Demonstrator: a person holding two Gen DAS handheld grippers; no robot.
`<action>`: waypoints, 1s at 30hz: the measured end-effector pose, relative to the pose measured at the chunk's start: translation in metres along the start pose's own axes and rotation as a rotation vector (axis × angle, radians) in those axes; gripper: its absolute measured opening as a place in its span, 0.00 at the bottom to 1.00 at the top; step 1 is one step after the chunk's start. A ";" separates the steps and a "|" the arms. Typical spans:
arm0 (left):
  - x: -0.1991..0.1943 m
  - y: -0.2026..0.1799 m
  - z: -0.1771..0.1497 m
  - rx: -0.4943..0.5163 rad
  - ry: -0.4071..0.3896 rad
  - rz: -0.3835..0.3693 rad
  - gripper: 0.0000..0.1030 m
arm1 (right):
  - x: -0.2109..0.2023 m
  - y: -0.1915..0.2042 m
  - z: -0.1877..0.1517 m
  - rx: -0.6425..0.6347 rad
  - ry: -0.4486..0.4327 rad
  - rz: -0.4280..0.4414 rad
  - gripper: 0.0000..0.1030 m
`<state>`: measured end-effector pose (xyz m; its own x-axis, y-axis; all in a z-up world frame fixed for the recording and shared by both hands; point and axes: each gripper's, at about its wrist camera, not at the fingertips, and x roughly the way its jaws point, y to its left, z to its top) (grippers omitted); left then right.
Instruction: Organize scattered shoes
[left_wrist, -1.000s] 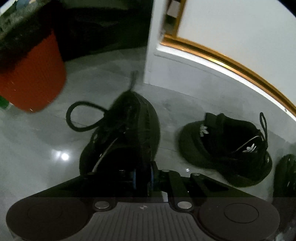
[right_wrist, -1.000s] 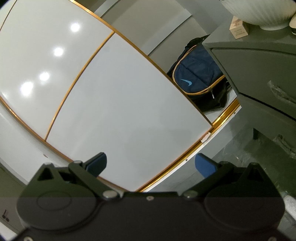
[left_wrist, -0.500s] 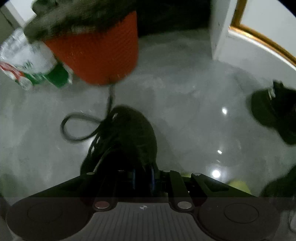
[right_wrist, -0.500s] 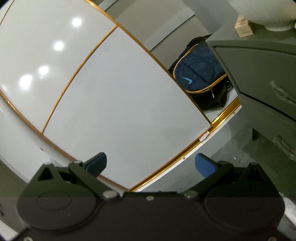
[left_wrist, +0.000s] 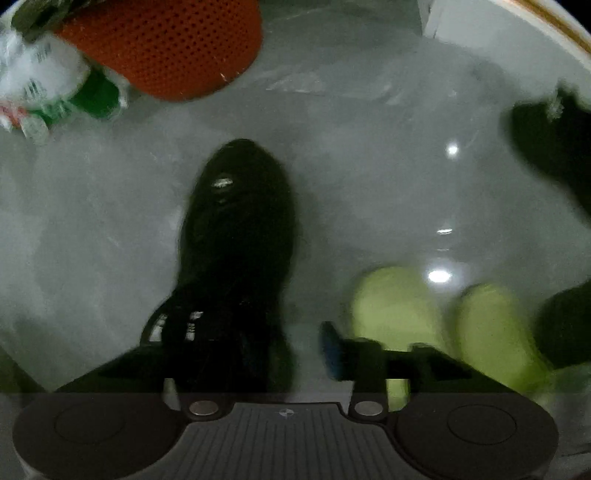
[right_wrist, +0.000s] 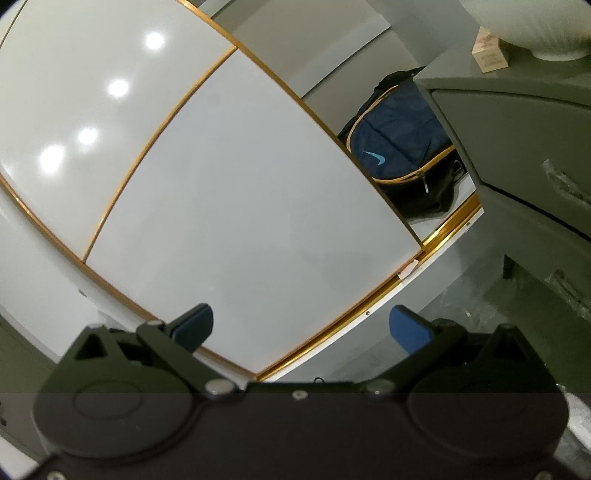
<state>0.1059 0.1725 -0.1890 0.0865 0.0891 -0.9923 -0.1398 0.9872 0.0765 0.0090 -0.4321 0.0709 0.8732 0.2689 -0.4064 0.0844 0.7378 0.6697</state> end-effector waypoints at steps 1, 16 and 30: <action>-0.010 -0.008 0.005 0.021 -0.015 -0.034 0.70 | -0.001 0.000 0.000 0.002 -0.002 0.003 1.00; -0.073 -0.197 0.084 0.394 -0.420 -0.418 0.77 | 0.012 0.008 -0.007 -0.105 0.068 -0.058 1.00; 0.027 -0.230 0.153 0.147 -0.136 -0.449 0.76 | 0.007 0.001 -0.002 -0.046 0.036 -0.025 1.00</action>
<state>0.2916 -0.0322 -0.2184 0.2353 -0.3431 -0.9093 0.0809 0.9393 -0.3335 0.0146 -0.4288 0.0674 0.8533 0.2714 -0.4452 0.0830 0.7723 0.6298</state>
